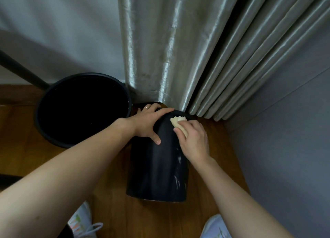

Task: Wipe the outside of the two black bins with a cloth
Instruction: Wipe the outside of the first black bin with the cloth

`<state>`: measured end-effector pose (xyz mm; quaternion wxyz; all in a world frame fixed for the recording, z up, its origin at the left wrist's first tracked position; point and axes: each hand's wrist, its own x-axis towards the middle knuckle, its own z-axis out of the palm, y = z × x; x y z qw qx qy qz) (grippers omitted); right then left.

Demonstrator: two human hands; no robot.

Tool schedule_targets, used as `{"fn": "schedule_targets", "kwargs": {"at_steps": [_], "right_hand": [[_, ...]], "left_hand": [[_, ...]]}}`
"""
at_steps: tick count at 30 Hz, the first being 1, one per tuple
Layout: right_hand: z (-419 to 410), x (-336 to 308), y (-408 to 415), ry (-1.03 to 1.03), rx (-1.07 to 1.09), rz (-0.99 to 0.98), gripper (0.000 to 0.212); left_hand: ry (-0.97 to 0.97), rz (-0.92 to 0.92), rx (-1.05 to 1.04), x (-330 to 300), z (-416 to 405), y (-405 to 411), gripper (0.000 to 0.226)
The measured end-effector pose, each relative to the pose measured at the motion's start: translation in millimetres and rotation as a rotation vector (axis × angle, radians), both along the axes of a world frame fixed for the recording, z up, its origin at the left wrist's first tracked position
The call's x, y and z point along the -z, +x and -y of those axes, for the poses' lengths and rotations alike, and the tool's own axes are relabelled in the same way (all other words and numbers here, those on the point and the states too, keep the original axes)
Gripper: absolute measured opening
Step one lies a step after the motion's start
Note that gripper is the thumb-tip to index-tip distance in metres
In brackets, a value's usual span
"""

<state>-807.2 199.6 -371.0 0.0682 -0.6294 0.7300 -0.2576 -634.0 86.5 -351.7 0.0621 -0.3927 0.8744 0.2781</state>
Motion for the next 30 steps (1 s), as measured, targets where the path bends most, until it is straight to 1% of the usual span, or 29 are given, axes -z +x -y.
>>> {"fn": "schedule_targets", "kwargs": {"at_steps": [2, 4, 6, 7, 8, 9, 12, 15, 20, 23, 24, 27, 28, 30], "right_hand": [[-2.8, 5.2, 0.1, -0.026, -0.001, 0.102, 0.024], [-3.2, 8.5, -1.2, 0.001, 0.045, 0.281, 0.023], [-2.6, 9.2, -0.5, 0.031, 0.127, 0.463, 0.033], [-1.3, 8.4, 0.1, 0.042, 0.175, 0.53, 0.04], [0.2, 8.4, 0.4, 0.051, 0.204, 0.548, 0.044], [0.5, 9.2, 0.6, 0.057, 0.206, 0.506, 0.044], [-3.8, 12.4, 3.2, 0.104, 0.211, 0.297, 0.037], [-8.0, 14.0, 6.7, 0.128, 0.204, 0.219, 0.038], [-2.1, 5.0, -5.9, 0.097, 0.008, 0.054, 0.035], [1.4, -0.9, -6.5, 0.078, 0.032, 0.009, 0.033], [-0.4, -0.8, -3.5, 0.064, 0.004, -0.013, 0.031], [-10.7, 4.4, 3.2, 0.032, -0.209, -0.095, 0.028], [-10.6, 4.3, 1.4, 0.039, -0.227, -0.103, 0.028], [-4.3, 1.0, -4.3, 0.07, -0.119, -0.078, 0.029]], "left_hand": [[0.009, -0.001, -0.004, 1.1, 1.8, 2.6, 0.125], [0.005, -0.004, -0.001, 1.7, 1.3, 1.0, 0.125], [-0.003, -0.007, 0.003, 1.2, -0.2, -1.9, 0.125], [-0.004, -0.008, 0.003, 0.6, -0.5, -2.6, 0.124], [-0.006, -0.008, 0.003, 0.2, -0.6, -3.0, 0.124], [-0.009, -0.006, 0.004, -0.2, -0.7, -3.0, 0.124], [-0.012, 0.003, 0.007, -0.8, -1.3, -4.3, 0.123], [-0.021, 0.008, 0.013, -1.7, -2.2, -6.4, 0.123], [-0.007, -0.003, -0.001, 0.2, -1.4, -3.3, 0.125], [-0.013, 0.004, 0.006, -1.4, -2.4, -5.3, 0.124], [-0.014, 0.005, 0.009, -1.5, -2.6, -6.2, 0.123], [-0.011, 0.006, 0.003, -0.6, -1.3, -3.9, 0.124], [-0.007, 0.003, 0.002, 0.0, -0.5, -2.8, 0.124], [-0.003, -0.005, 0.004, 0.6, 0.0, -1.6, 0.124]]}}
